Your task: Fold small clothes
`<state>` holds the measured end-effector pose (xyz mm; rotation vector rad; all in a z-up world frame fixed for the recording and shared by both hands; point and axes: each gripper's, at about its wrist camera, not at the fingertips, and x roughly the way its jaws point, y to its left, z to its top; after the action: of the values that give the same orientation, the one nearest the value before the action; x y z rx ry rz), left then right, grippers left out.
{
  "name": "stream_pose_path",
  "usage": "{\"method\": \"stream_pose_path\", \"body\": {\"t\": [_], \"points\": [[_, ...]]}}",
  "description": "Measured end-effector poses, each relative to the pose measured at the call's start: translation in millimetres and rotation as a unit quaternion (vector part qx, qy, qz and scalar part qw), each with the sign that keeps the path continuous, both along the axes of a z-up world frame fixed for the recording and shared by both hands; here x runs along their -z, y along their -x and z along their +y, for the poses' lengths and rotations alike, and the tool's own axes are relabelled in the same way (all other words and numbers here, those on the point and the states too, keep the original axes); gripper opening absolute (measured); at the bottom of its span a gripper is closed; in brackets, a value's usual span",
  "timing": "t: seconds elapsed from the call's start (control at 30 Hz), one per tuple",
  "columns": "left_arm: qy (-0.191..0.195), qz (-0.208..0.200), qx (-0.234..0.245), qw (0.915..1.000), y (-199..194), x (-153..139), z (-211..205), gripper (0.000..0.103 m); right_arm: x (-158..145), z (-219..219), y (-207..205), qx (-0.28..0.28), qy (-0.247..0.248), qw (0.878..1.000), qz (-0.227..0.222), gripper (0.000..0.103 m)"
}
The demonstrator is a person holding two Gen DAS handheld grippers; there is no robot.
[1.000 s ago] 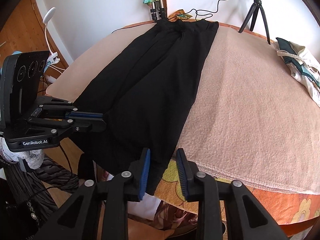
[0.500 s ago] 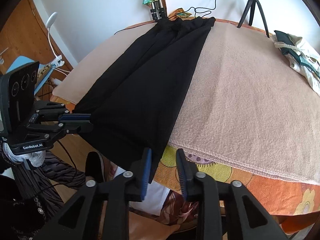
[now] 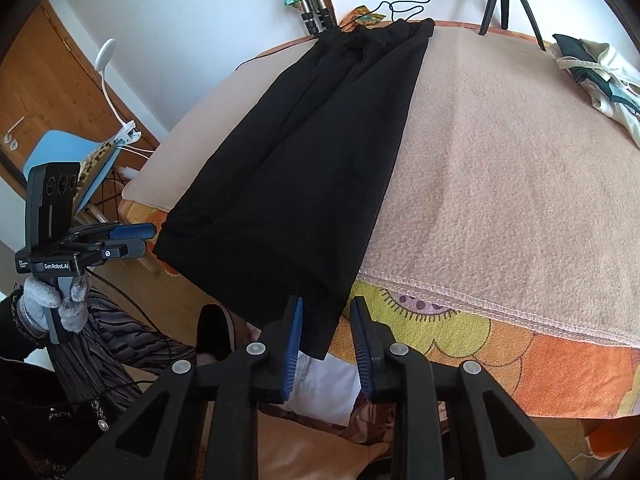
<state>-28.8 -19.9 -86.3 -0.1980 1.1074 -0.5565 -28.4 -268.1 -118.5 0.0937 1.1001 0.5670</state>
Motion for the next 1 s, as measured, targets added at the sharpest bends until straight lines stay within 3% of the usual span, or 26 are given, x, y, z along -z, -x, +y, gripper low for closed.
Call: {"method": "stream_pose_path", "body": {"t": [0.1,0.13,0.17,0.27,0.43,0.5,0.6,0.63,0.67,0.7,0.73,0.8,0.87,0.93,1.0], "points": [[-0.002,0.001,0.011,0.9999,0,3,-8,0.051,0,-2,1,0.001,0.003,1.0,-0.003,0.022],[-0.001,-0.002,0.013,0.9999,0,2,-10,0.044,1,-2,1,0.002,0.003,1.0,-0.002,0.017],[0.001,0.002,0.017,0.9999,-1,3,-12,0.026,1,-4,1,0.003,0.0,1.0,-0.001,0.014],[-0.004,-0.009,0.019,0.9998,-1,3,-14,0.004,3,-8,2,0.009,-0.011,1.0,0.006,0.001],[-0.008,-0.027,0.022,0.9994,2,0,-12,0.003,-10,-22,8,0.03,-0.039,0.999,-0.009,0.0],[-0.012,-0.026,0.025,0.9993,2,1,-12,0.003,-8,-23,8,0.037,-0.026,0.999,-0.012,0.0],[-0.01,-0.026,0.024,0.9993,1,2,-11,0.003,-1,-18,5,0.029,-0.031,0.999,0.009,0.004],[-0.008,-0.028,0.024,0.9993,1,1,-11,0.003,-1,-18,4,0.028,-0.037,0.999,0.015,0.01],[-0.008,-0.028,0.025,0.9992,1,1,-11,0.003,-1,-18,3,0.028,-0.04,0.999,0.021,0.028],[-0.008,-0.03,0.027,0.9992,1,0,-11,0.003,-2,-18,3,0.03,-0.043,0.998,0.019,0.038],[-0.009,-0.031,0.029,0.9991,1,0,-12,0.003,-3,-18,3,0.03,-0.04,0.999,0.014,0.042],[-0.017,-0.038,0.035,0.9985,3,-1,-15,0.003,-2,-12,3,0.024,-0.023,0.999,0.009,0.038],[-0.024,-0.044,0.04,0.998,4,-1,-18,0.003,2,-4,4,0.014,0.0,1.0,0.007,0.012],[-0.032,-0.049,0.044,0.9973,6,-1,-20,0.003,0,0,5,0.008,0.029,1.0,-0.01,0.002],[-0.043,-0.052,0.05,0.9965,8,-1,-21,0.003,-3,-9,7,0.025,0.026,0.999,-0.012,0.001]]}}
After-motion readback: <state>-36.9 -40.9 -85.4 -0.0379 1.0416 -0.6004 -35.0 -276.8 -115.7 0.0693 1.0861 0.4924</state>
